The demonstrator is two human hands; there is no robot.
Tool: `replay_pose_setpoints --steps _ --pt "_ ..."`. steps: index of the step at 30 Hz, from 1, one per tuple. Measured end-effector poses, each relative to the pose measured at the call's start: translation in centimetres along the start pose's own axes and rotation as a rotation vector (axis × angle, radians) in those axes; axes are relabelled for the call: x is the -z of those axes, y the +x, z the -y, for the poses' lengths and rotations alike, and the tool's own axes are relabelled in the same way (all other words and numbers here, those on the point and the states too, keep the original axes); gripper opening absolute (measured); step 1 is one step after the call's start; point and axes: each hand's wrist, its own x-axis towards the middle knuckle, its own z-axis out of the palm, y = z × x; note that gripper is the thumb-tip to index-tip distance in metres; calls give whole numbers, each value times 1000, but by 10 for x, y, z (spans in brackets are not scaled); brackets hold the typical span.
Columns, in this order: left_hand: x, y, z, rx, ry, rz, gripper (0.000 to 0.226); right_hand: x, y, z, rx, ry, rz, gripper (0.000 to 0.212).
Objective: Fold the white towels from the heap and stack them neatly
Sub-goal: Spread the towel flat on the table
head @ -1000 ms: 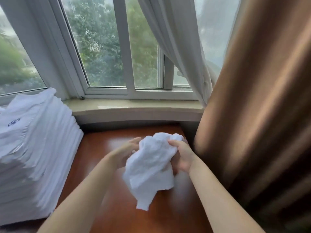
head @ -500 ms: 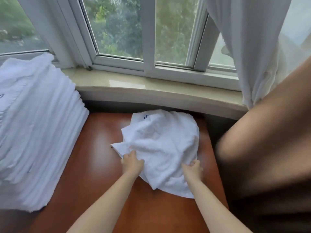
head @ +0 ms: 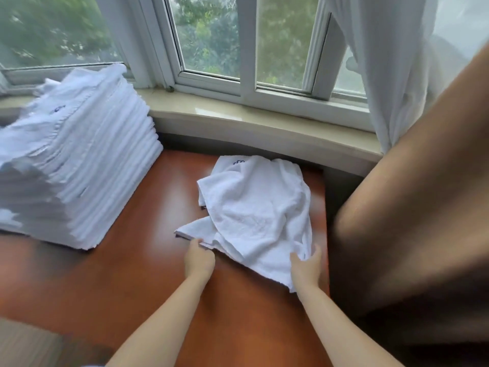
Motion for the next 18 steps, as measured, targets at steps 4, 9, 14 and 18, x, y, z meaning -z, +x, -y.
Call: replay_pose_setpoints --steps 4,9,14,18 --pt "0 -53 31 -86 155 9 49 50 -8 -13 -122 -238 205 49" --pt "-31 -108 32 -323 620 154 70 97 -34 -30 -353 -411 651 63" --pt "-44 -137 34 -575 989 162 31 124 -32 -65 -324 -340 548 56" --pt "-41 -160 28 -589 629 14 6 139 -37 -72 -276 -442 422 38"
